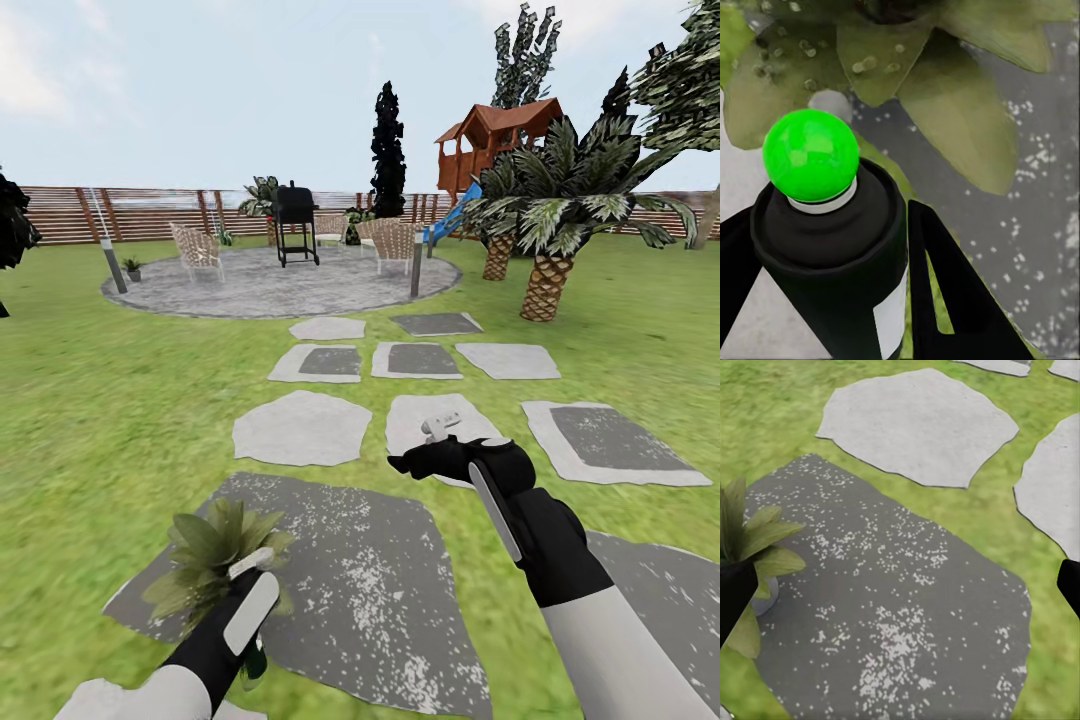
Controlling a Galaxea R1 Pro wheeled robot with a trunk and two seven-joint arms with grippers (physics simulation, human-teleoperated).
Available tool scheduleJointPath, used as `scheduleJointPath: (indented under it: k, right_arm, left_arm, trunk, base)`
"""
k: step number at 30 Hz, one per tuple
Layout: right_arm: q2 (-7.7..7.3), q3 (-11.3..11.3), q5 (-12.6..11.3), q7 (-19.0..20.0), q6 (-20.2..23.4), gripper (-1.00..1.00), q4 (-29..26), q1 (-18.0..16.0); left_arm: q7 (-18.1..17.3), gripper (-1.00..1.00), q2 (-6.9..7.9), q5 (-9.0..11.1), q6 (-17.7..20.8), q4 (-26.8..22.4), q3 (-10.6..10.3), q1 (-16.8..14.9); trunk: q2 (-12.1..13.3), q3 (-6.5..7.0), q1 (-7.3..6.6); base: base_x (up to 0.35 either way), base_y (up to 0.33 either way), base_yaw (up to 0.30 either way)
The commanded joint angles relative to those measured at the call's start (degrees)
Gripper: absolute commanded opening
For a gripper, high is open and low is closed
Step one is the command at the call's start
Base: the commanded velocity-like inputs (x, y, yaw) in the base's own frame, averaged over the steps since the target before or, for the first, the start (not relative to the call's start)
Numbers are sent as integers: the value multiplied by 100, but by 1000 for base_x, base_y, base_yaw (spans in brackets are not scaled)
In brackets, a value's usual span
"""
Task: Pick up the pesticide atomizer in the garden and spray insectifuge to fully cover both potted plants in the garden.
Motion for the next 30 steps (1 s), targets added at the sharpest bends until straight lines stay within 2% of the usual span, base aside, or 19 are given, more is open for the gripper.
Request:
scheduleJointPath:
  k: [1, 4, 5, 6, 14, 18, 21, 25, 30]
  right_arm:
    - [0, -3, 0, 0, 0, 100, 0, 0]
    - [0, -2, 0, 0, 0, 100, 1, 0]
    - [0, 2, 0, 0, 0, 100, 1, 0]
    - [0, 2, 0, 0, 0, 100, 1, 0]
    - [0, 3, -9, 0, -18, 100, 1, 0]
    - [-1, 7, -8, 12, -21, 100, -7, 0]
    - [0, 11, -9, 11, -18, 100, -8, 2]
    - [0, 18, -9, 12, -18, 100, -8, 23]
    - [0, 136, -8, 9, -22, 100, -8, 26]
  left_arm:
    - [20, -100, -47, -2, -280, -31, -17, 1]
    - [51, -100, -85, 26, -510, 14, -26, 7]
    - [7, -100, -186, 41, -533, 47, -28, 9]
    - [-17, -100, -224, 39, -535, 64, -33, 9]
    - [-59, -100, -295, 43, -520, 204, -37, 10]
    - [-362, -100, -294, 39, -541, 353, -36, 10]
    - [-380, -100, -292, 39, -604, 462, -28, 10]
    - [-312, -100, -294, 47, -1170, 667, -27, 10]
    - [-299, -100, -331, 110, -1449, 796, 1, 10]
  trunk:
    - [0, 0, 0]
    - [0, 0, 0]
    - [0, 0, 0]
    - [0, 0, 0]
    - [0, 0, 0]
    - [0, 0, 0]
    - [0, 0, 0]
    - [0, 0, 0]
    - [0, 0, 0]
  base:
    - [0, 0, 0]
    - [0, 0, 0]
    - [-30, -82, 0]
    - [-70, -210, 0]
    - [-45, -305, 0]
    - [52, -339, 0]
    - [99, -338, 0]
    - [110, -286, 0]
    - [17, -37, 0]
